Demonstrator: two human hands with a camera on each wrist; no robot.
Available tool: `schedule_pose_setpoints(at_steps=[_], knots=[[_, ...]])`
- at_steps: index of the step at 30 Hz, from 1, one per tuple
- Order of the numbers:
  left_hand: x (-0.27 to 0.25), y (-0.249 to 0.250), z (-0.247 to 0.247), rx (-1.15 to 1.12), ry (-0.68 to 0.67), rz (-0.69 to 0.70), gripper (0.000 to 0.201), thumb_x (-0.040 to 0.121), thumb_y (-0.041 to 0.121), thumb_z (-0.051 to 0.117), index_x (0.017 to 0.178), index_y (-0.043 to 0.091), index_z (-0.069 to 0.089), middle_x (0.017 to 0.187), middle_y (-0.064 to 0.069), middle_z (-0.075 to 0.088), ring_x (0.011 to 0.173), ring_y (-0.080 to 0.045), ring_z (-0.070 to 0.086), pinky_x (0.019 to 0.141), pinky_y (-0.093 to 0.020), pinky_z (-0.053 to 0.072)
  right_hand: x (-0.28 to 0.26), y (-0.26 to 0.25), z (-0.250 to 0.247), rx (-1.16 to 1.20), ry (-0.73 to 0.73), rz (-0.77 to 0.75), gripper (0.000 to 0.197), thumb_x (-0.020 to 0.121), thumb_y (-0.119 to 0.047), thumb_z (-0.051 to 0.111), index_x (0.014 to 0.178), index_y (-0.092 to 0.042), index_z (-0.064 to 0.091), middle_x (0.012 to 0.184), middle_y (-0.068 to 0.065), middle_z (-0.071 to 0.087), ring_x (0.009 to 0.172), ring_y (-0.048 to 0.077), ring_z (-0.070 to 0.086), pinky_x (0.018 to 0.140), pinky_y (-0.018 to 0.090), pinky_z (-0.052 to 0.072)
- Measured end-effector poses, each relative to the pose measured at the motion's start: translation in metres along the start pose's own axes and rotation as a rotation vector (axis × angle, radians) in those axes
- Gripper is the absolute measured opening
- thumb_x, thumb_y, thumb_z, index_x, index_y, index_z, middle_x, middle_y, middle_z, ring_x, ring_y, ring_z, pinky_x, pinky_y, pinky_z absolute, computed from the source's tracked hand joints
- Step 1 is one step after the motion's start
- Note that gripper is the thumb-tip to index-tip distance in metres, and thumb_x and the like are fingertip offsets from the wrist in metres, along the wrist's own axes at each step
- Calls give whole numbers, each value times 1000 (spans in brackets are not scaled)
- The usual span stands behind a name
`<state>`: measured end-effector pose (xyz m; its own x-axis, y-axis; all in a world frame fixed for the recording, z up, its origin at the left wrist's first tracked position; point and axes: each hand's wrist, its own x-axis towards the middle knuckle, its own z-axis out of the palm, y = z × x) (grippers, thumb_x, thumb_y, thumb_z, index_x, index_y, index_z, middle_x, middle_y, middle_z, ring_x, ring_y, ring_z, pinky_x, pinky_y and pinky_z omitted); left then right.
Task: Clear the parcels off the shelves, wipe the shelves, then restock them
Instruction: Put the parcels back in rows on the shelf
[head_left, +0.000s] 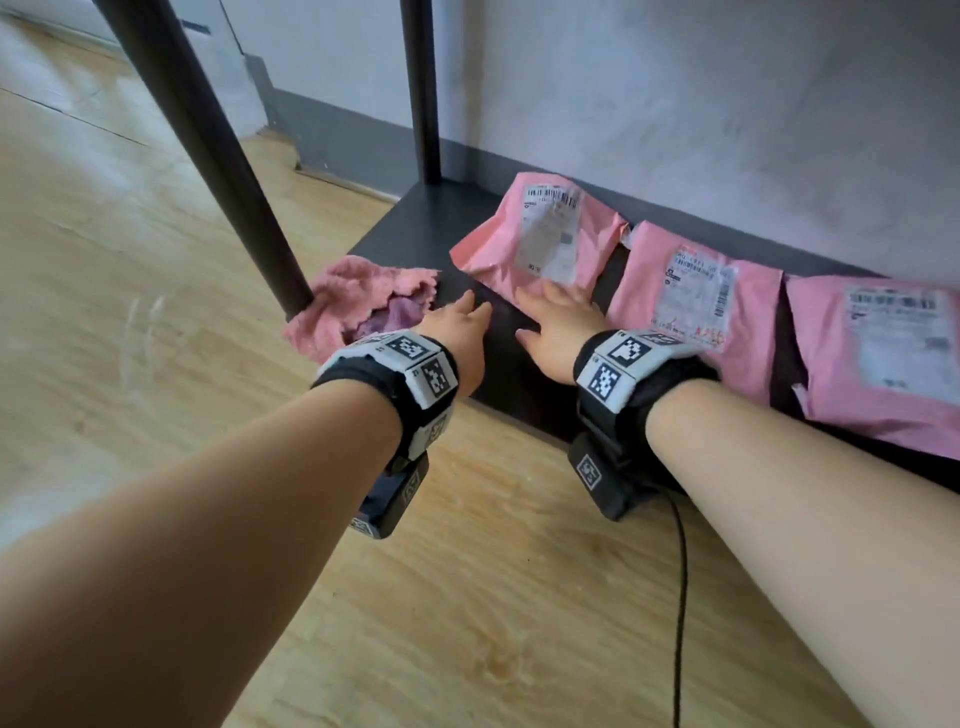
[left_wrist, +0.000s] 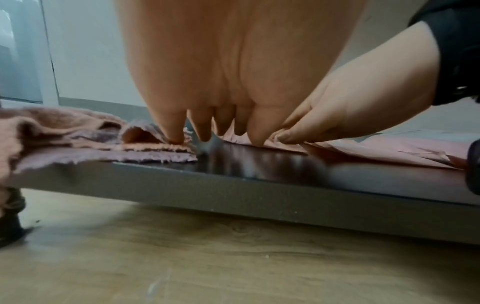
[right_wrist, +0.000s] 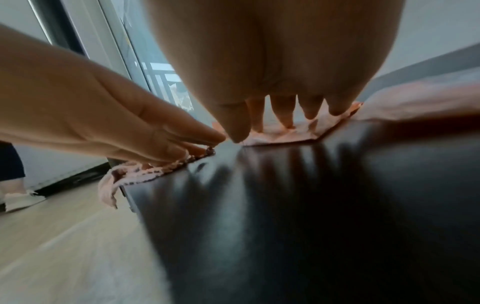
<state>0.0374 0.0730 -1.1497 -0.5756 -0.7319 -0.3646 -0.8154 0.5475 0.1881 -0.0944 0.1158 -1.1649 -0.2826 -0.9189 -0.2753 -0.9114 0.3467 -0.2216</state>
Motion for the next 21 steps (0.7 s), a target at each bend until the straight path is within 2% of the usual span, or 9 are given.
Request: schedule_pose_setpoints(at_steps=[2, 4, 6, 8, 10, 13, 17, 19, 21], knots=[[6, 0, 0, -10, 76, -8, 55, 89, 7, 47, 142, 15, 32, 154, -7, 23, 138, -28, 30, 110, -42, 33, 8, 0, 1, -51, 20, -19, 48, 97, -35, 39, 143, -28, 29, 155, 5, 19, 143, 28, 13, 116, 43, 13], [8, 0, -6, 0, 251, -16, 47, 88, 8, 43, 135, 17, 42, 139, -8, 42, 126, -29, 42, 99, -42, 41, 12, -4, -6, -42, 75, -20, 37, 97, -30, 39, 133, -21, 45, 144, 9, 39, 133, 30, 32, 110, 40, 23], [11, -1, -13, -9, 387, 1, 53, 88, 7, 42, 139, 19, 37, 141, -5, 38, 128, -28, 37, 101, -40, 36, 15, -8, -14, 5, 141, 39, 32, 94, -26, 42, 122, -17, 54, 130, 10, 50, 122, 32, 45, 102, 38, 34], [17, -4, -20, 30, 342, 53, 68, 84, 3, 42, 147, 23, 23, 155, 0, 17, 141, -22, 20, 112, -37, 23, 18, -12, -16, 49, 157, 59, 38, 93, -22, 43, 130, -22, 47, 136, 11, 41, 128, 34, 38, 104, 39, 34], [25, -7, -21, 101, 181, 80, 83, 82, 0, 42, 151, 28, 4, 159, 7, -1, 146, -16, 3, 118, -37, 10, 22, -12, -13, 85, 67, 39, 47, 94, -21, 43, 140, -27, 33, 146, 11, 25, 136, 36, 24, 111, 41, 27], [32, -9, -19, 156, 68, 73, 87, 82, 1, 44, 151, 27, -3, 158, 7, -5, 146, -15, 1, 119, -44, 8, 28, -6, -6, 101, -1, 32, 48, 95, -24, 44, 142, -25, 32, 151, 12, 16, 139, 38, 18, 115, 40, 23], [33, -7, -17, 152, 60, 33, 82, 87, 6, 45, 151, 27, -4, 158, 7, -5, 146, -18, 4, 118, -47, 8, 24, 0, -13, 159, -45, -19, 53, 98, -24, 43, 147, -25, 25, 158, 11, 0, 145, 32, 3, 119, 34, 9], [34, -6, -20, 157, 92, 20, 80, 90, 8, 45, 150, 26, -4, 159, 5, -6, 146, -19, 0, 119, -45, 5, 17, 3, -19, 224, -3, -23, 55, 98, -24, 43, 149, -27, 21, 158, 9, -3, 146, 27, 1, 118, 30, 7], [33, -3, -20, 182, 164, 40, 78, 91, 9, 45, 150, 26, -4, 158, 2, -10, 146, -18, -6, 119, -44, 1, 6, 10, -21, 250, 76, 31, 54, 99, -24, 40, 149, -25, 20, 159, 8, -4, 146, 24, 1, 118, 31, 8]])
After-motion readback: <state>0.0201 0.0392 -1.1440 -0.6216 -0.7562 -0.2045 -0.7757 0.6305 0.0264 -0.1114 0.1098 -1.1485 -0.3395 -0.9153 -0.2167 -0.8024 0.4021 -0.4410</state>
